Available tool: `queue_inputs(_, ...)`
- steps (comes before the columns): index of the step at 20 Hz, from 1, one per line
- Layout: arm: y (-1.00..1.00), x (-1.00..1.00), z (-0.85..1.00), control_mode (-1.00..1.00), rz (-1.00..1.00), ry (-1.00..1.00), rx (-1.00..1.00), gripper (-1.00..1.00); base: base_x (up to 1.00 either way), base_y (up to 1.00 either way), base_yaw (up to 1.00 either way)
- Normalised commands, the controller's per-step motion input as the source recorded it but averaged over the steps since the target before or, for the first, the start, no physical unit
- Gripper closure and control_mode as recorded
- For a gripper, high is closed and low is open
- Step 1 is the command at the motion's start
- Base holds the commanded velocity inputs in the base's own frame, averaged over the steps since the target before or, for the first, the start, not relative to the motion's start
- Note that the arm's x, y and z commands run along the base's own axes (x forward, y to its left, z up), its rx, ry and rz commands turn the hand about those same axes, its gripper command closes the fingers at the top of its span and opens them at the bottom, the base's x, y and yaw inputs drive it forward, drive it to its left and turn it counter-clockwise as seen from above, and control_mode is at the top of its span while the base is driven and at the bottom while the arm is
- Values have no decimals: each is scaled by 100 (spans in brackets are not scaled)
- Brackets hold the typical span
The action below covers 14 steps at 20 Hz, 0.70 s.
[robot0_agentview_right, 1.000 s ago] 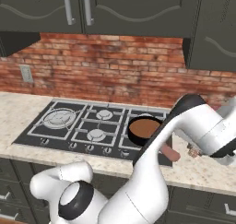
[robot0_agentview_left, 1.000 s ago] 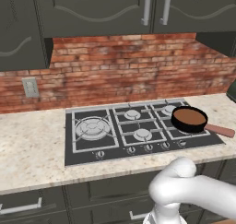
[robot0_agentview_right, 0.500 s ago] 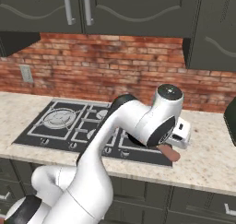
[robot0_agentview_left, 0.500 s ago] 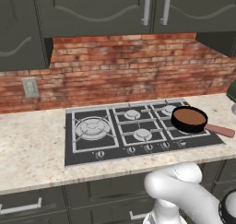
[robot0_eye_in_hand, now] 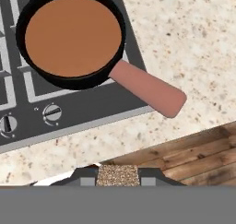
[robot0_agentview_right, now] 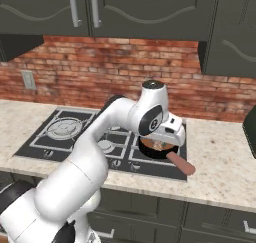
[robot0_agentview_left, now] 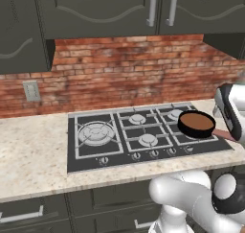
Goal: Pick up the sugar cube(s) and place them in the saucepan with hot chocolate.
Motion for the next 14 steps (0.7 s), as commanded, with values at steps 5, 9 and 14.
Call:
queue_inputs(5,0,73,0,-100,-4,17,2,100,0,0,0)
queue_inputs(9,14,49,-10,-100,-3,-1,8,100,0,0,0)
queue_inputs(14,17,34,-34,-100,0,-6,11,100,0,0,0)
